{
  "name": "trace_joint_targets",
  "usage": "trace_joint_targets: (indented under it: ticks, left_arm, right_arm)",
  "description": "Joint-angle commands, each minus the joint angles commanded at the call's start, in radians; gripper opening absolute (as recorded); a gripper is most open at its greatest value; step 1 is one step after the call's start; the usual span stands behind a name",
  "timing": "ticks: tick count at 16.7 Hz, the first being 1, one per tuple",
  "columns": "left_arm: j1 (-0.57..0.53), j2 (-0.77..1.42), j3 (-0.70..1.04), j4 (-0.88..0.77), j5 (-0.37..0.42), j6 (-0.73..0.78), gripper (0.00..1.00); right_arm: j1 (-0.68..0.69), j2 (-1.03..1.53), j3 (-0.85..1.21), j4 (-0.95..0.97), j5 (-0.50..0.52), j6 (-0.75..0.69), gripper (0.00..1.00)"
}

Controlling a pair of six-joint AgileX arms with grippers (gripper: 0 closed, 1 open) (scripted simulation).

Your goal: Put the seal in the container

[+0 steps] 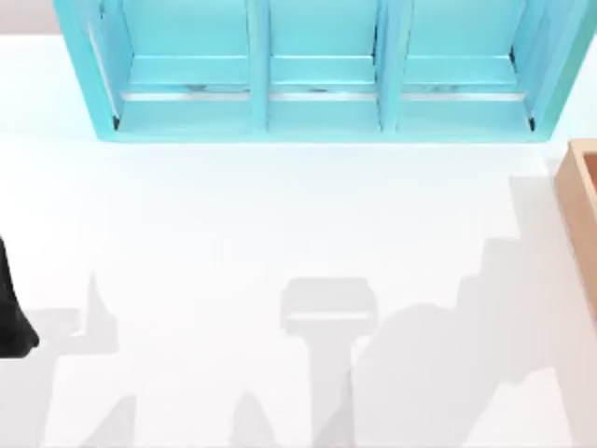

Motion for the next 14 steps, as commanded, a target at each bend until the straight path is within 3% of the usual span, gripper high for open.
trace_joint_targets:
  ticks: [8, 14]
  left_arm:
    - [0.0, 0.0, 0.0, 0.0, 0.0, 0.0, 1.0]
    - [0.0, 0.0, 0.0, 0.0, 0.0, 0.0, 1.0]
  right_arm:
    - [0.0, 0.0, 0.0, 0.0, 0.0, 0.0, 0.98]
    - [0.0, 0.0, 0.0, 0.0, 0.0, 0.0, 1.0]
